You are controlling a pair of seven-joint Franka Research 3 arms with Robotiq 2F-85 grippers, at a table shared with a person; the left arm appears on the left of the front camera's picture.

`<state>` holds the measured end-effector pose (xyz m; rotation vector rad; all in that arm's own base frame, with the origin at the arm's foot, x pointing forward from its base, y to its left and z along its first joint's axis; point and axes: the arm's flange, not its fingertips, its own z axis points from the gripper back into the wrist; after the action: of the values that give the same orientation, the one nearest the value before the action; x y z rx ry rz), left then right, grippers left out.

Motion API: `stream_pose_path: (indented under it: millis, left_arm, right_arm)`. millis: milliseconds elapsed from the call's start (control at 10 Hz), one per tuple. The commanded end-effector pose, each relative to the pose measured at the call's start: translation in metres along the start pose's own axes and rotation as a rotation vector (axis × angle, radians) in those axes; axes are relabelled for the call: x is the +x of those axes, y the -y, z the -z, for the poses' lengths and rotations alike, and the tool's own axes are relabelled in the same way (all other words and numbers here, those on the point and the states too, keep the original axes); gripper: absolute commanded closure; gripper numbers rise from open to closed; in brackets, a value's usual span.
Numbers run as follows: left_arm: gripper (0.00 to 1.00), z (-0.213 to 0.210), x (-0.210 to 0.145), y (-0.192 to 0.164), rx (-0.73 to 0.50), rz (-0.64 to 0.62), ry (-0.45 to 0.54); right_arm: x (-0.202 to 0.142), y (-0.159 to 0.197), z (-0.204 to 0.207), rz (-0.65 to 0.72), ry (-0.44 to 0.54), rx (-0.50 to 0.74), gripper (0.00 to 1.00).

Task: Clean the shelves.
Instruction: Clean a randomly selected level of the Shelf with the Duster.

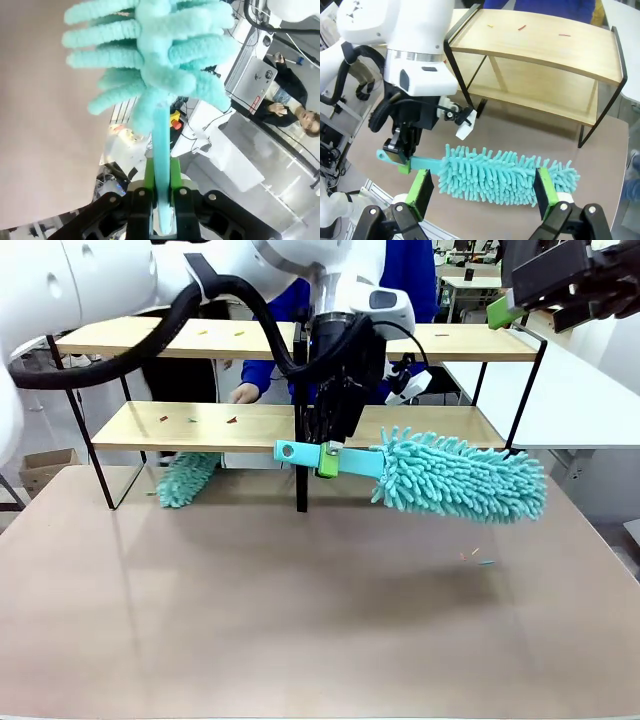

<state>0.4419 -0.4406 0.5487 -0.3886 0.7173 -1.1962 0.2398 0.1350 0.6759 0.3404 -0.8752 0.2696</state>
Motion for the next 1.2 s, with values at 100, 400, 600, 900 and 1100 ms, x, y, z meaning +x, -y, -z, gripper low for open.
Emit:
stream_pose_path:
  millis: [100,400,600,900,1100]
  left_arm:
    - [0.87,-0.01,-0.009,0.007,0.008,0.007,0.059]
    - [0.87,-0.01,-0.032,0.006,0.026,-0.021,0.109]
    - [0.87,0.004,-0.083,0.011,0.055,-0.079,0.123]
    - [0.87,0.031,-0.109,0.011,0.011,-0.117,0.144]
    - [0.87,0.032,-0.112,0.009,0.01,-0.077,0.161]
  right_arm:
    - [0.001,0.001,0.0,0.002,0.001,0.007,0.0]
    - [0.001,0.001,0.0,0.002,0.001,0.007,0.0]
    - [0.001,0.001,0.0,0.002,0.001,0.007,0.0]
    - [0.001,0.001,0.0,0.002,0.001,0.007,0.0]
    - [0.001,0.001,0.0,0.002,0.001,0.007,0.0]
